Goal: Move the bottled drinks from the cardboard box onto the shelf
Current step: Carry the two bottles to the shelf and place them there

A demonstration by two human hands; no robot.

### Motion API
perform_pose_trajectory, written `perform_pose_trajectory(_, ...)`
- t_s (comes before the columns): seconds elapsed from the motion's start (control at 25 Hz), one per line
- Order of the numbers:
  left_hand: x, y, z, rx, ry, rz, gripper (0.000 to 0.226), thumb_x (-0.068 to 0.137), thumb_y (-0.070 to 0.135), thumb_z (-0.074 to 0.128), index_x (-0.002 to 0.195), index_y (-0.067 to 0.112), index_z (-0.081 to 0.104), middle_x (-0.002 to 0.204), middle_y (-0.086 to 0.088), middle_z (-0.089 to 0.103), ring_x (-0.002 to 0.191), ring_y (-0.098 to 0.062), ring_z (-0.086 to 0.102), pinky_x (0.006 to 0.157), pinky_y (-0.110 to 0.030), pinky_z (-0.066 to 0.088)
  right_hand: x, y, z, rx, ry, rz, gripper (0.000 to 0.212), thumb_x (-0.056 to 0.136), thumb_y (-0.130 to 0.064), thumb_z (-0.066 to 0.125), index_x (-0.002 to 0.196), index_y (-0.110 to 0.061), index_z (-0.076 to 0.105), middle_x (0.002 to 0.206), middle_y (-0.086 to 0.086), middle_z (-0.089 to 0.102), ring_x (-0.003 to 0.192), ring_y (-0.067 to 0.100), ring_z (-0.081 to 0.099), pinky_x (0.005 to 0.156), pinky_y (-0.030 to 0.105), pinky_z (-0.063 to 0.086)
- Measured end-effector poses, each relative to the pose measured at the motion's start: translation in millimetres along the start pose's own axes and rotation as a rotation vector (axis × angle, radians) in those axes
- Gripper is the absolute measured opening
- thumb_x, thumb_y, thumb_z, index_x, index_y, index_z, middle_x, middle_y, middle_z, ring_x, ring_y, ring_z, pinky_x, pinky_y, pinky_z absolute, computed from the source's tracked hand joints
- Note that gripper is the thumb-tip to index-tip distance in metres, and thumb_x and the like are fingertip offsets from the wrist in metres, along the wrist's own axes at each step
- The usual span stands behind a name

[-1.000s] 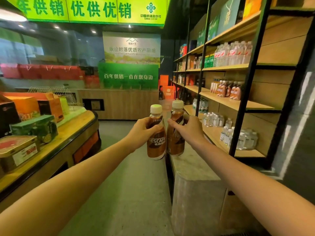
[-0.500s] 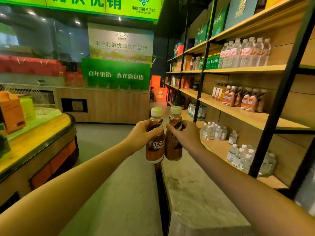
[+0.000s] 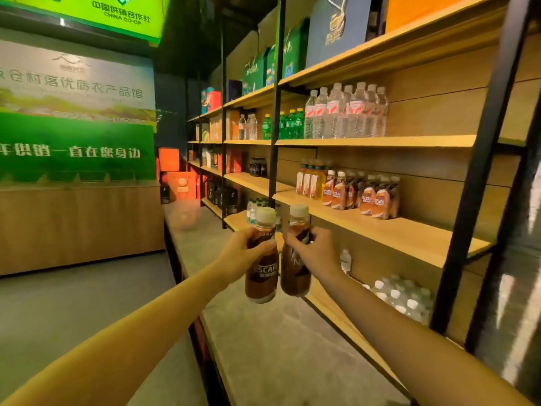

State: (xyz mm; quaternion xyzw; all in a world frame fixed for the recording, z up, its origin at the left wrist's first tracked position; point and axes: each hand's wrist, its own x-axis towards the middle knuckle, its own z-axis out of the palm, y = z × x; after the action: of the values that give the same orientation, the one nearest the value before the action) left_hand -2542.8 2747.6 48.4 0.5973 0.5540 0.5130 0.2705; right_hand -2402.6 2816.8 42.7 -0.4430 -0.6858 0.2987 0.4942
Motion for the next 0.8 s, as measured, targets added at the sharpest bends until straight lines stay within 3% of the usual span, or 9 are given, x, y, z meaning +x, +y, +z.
perform_pose_trajectory(0.2, 125.6, -41.9, 20.4, -0.013, -0.139, 0.044, 0.023, 0.091, 0.026, 0.057, 0.113, 0.018, 0.055, 0.107, 0.0, 0.063, 0.105, -0.018, 0.058, 0.091, -0.034, 0.046, 102.9, 44.6, 6.0, -0.011, 0.138, 0.059, 0.02, 0.081, -0.033, 0.07, 0.084, -0.015, 0.065, 0.082, 0.003, 0.066, 0.081, 0.017, 0.06, 0.071, 0.029, 0.044)
perform_pose_trajectory(0.4, 248.6, -55.9, 43.7, -0.07, -0.269, 0.105, 0.013, 0.091, 0.024, 0.055, 0.104, 0.023, 0.053, 0.094, 0.012, 0.059, 0.086, -0.001, 0.055, 0.073, -0.019, 0.044, 208.2, 87.4, 3.6, -0.153, 0.311, 0.091, 0.029, 0.079, -0.04, 0.071, 0.083, -0.011, 0.067, 0.085, 0.005, 0.068, 0.083, 0.021, 0.061, 0.068, 0.027, 0.042)
perform_pose_trajectory(0.52, 309.9, -59.8, 63.6, -0.1, -0.345, 0.139, 0.013, 0.091, 0.025, 0.056, 0.104, 0.025, 0.053, 0.095, 0.012, 0.058, 0.089, -0.002, 0.056, 0.075, -0.021, 0.044, 250.9, 103.4, -8.1, -0.226, 0.391, 0.117, 0.03, 0.078, -0.045, 0.07, 0.086, -0.015, 0.069, 0.084, 0.001, 0.068, 0.083, 0.02, 0.062, 0.068, 0.027, 0.044)
perform_pose_trajectory(0.6, 346.0, -64.0, 82.1, -0.136, -0.412, 0.157, 0.009, 0.092, 0.025, 0.055, 0.101, 0.027, 0.053, 0.093, 0.014, 0.058, 0.085, -0.001, 0.055, 0.067, -0.016, 0.043, 273.7, 114.8, -18.8, -0.268, 0.447, 0.132, 0.028, 0.078, -0.045, 0.07, 0.086, -0.018, 0.068, 0.082, -0.002, 0.065, 0.082, 0.018, 0.061, 0.07, 0.028, 0.045)
perform_pose_trajectory(0.8, 435.4, -81.6, 130.6, -0.177, -0.582, 0.272, 0.022, 0.091, 0.03, 0.057, 0.11, 0.02, 0.057, 0.102, 0.008, 0.064, 0.095, -0.009, 0.062, 0.075, -0.02, 0.049, 327.4, 151.9, -33.2, -0.378, 0.641, 0.202, 0.044, 0.072, -0.054, 0.07, 0.101, -0.021, 0.069, 0.116, 0.004, 0.067, 0.105, 0.023, 0.063, 0.087, 0.04, 0.053)
